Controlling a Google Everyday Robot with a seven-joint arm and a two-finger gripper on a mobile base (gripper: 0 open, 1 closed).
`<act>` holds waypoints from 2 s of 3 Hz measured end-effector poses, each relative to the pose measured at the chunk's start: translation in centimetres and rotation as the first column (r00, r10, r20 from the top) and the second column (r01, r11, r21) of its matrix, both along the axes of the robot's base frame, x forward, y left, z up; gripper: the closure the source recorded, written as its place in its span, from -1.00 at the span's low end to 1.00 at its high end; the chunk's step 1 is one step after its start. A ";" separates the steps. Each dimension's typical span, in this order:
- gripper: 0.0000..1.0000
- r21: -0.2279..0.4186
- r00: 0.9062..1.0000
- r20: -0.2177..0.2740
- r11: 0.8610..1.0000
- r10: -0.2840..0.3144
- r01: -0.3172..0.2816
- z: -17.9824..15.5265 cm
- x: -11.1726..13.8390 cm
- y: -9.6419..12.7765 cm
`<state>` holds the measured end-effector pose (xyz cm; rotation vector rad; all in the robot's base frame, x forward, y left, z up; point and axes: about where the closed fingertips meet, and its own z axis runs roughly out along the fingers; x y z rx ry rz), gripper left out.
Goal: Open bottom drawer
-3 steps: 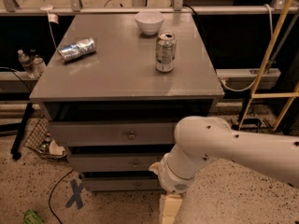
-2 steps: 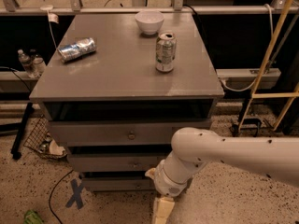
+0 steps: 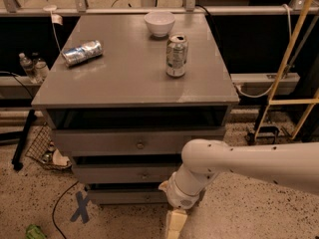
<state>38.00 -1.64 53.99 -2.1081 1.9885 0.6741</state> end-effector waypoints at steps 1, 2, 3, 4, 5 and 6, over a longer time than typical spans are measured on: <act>-1.00 -0.049 0.999 -0.026 0.998 -0.039 0.037 -5.0 1.8 -2.1; -1.00 -0.071 0.994 -0.022 0.991 -0.111 0.110 -9.8 3.0 -5.0; -1.00 -0.066 0.980 0.028 0.977 -0.199 0.201 -14.9 4.2 -8.0; -1.00 -0.062 0.971 0.023 0.969 -0.238 0.239 -18.2 5.4 -8.8; -1.00 -0.062 0.970 0.017 0.968 -0.241 0.241 -18.6 5.3 -8.7; -1.00 -0.063 0.976 0.024 0.974 -0.216 0.217 -20.8 6.0 -8.0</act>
Offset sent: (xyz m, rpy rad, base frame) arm 0.0504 -0.0903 -0.1550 -0.0871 0.0027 -0.2215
